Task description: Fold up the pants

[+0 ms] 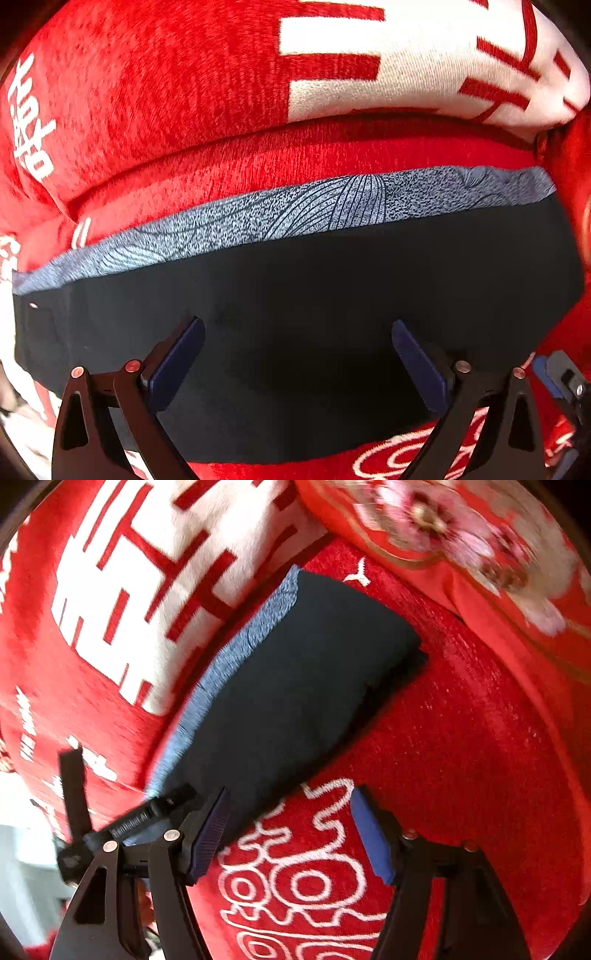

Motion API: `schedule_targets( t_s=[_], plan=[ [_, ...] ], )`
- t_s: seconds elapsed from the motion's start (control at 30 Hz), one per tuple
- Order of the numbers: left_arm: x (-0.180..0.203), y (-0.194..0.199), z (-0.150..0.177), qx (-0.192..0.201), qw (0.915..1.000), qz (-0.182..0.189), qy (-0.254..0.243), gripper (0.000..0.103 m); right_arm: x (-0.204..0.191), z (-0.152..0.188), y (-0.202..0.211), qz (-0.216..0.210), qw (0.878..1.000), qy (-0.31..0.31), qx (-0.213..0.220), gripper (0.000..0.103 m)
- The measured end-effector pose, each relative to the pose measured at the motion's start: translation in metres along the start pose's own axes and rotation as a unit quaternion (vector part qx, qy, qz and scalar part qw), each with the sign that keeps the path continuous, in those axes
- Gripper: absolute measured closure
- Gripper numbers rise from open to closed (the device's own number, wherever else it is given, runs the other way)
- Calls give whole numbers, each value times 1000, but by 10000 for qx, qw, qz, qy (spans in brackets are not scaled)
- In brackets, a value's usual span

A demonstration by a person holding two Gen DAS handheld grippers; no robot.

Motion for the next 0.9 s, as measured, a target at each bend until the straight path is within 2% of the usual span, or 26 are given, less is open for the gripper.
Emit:
schedule_targets(
  t_s=[0.1, 0.17, 0.4, 0.53, 0.63, 0.7, 0.73, 0.77, 0.8, 0.9],
  plan=[
    [-6, -11, 9, -103, 9999, 120, 28, 1, 6, -5, 2, -430, 9984, -351, 125, 32],
    [-9, -16, 14, -26, 9996, 248, 124, 1, 8, -9, 2, -582, 9970, -464, 233, 32],
    [-7, -18, 22, 248, 9995, 200, 35, 1, 1, -29, -6, -943, 9915, -618, 643, 32],
    [-2, -18, 34, 335, 9992, 209, -7, 1, -11, -41, -16, -984, 9894, -559, 911, 31],
    [-2, -15, 37, 208, 9996, 196, -29, 1, -20, -47, -24, -929, 9896, -635, 892, 31],
    [-3, -7, 38, 215, 9997, 145, -45, 1, -20, -50, -28, -742, 9913, -804, 729, 42],
    [-3, 1, 39, 328, 9992, 206, -60, 1, -17, -50, -29, -627, 9921, -879, 640, 67],
    [-2, 6, 40, 393, 9989, 258, -81, 4, -14, -50, -31, -539, 9926, -946, 539, 87],
    [-1, 13, 42, 470, 9983, 301, -136, 10, -13, -50, -30, -529, 9926, -983, 474, 87],
    [3, 20, 49, 566, 9971, 439, -244, 11, -25, -47, -22, -442, 9963, -603, 426, 88]
  ],
)
Point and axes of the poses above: each gripper's, at about its wrist camera, not at the fingertips, and y roughly against the way its jaws point, x to its right, z to its underside, the point moved 8 cm from there along -y, roughly the way its jaws point, and after that the axes turned 7 degrees about -y, right-handed, at the moved point
